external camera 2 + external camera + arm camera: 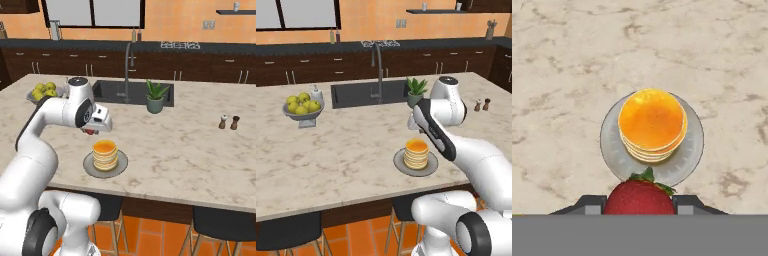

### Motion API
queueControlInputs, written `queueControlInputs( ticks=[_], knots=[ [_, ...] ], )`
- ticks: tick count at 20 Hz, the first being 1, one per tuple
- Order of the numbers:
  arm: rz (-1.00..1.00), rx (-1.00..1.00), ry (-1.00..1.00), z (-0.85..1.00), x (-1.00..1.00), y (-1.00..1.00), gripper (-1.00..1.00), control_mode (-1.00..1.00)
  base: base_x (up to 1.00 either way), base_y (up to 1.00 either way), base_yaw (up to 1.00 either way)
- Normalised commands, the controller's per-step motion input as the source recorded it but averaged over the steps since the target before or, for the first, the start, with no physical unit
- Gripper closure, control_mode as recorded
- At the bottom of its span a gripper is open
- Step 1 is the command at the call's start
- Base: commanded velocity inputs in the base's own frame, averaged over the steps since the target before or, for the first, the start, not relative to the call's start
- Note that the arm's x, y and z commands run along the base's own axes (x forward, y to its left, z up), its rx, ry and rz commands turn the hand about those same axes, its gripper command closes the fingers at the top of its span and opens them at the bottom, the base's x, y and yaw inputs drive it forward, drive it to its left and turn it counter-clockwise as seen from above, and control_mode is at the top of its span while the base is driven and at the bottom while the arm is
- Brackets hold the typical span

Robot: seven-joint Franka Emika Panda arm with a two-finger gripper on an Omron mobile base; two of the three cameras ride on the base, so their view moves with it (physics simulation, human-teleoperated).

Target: Take the strawberry from the fridge and place it on top of the pancake, located on the dining counter.

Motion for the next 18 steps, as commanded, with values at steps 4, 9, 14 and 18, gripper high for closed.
queueControlInputs(
  ticks=[4, 9, 14, 18],
  knots=[
    [0.0, 0.0, 0.02, -0.54, 0.79, -0.25, 1.0, -1.0, 0.0, 0.0, 0.0],
    [0.0, 0.0, 0.0, -0.54, 0.26, -0.04, 1.0, -1.0, 0.0, 0.0, 0.0],
    [0.0, 0.0, 0.0, -0.42, 0.23, 0.0, 1.0, -1.0, 0.0, 0.0, 0.0],
    [0.0, 0.0, -0.02, -0.39, 0.11, 0.0, 1.0, -1.0, 0.0, 0.0, 0.0]
  ],
)
